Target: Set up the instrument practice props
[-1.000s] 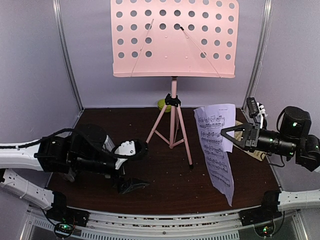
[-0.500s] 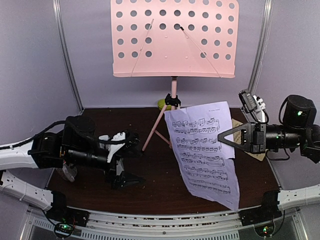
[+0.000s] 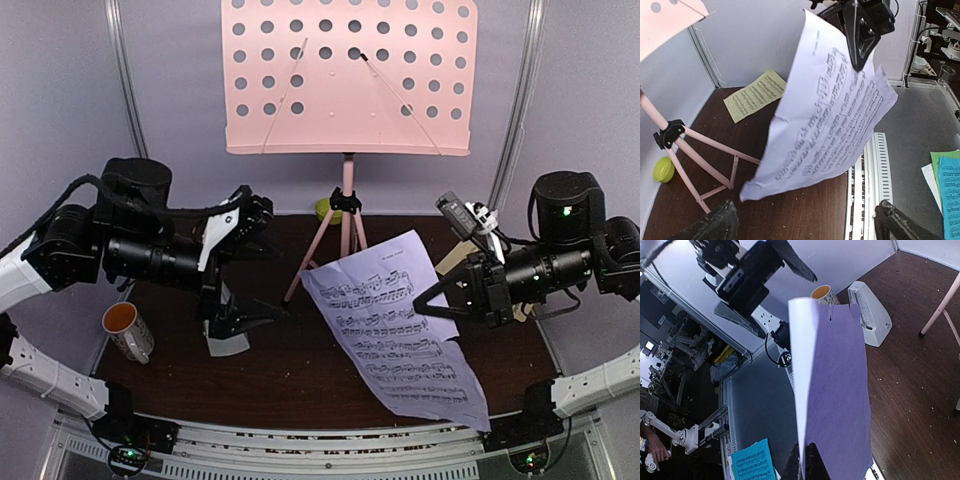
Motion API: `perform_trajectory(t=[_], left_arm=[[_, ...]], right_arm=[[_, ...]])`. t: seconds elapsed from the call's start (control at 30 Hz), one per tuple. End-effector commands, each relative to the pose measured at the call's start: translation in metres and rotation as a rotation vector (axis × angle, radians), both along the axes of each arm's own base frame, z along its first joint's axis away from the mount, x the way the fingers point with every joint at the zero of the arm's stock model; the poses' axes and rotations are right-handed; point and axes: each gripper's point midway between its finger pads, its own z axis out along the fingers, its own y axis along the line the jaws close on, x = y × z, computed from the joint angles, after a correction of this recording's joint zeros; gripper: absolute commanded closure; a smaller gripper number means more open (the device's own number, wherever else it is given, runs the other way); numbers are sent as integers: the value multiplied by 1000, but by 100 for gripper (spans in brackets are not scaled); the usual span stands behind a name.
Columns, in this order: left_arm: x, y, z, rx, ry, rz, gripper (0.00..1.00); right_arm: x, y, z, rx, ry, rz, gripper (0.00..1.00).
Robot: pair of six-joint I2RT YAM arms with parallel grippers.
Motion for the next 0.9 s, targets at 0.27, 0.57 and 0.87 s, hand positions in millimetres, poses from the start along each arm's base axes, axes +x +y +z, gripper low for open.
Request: perform_trajectory(t=[0.27,0.57,0.87], left_arm=[[-2,-26,13,51,-29,-103,2],[-18,-65,-3,81,98,-252,15],[-8,-70,0,70,88,-196,100]], right_arm=[[-13,15,-11,-257,-169,122,100],[-3,27,-8,-302,-267,138,100],[12,16,-5,-293,-341,57,82]])
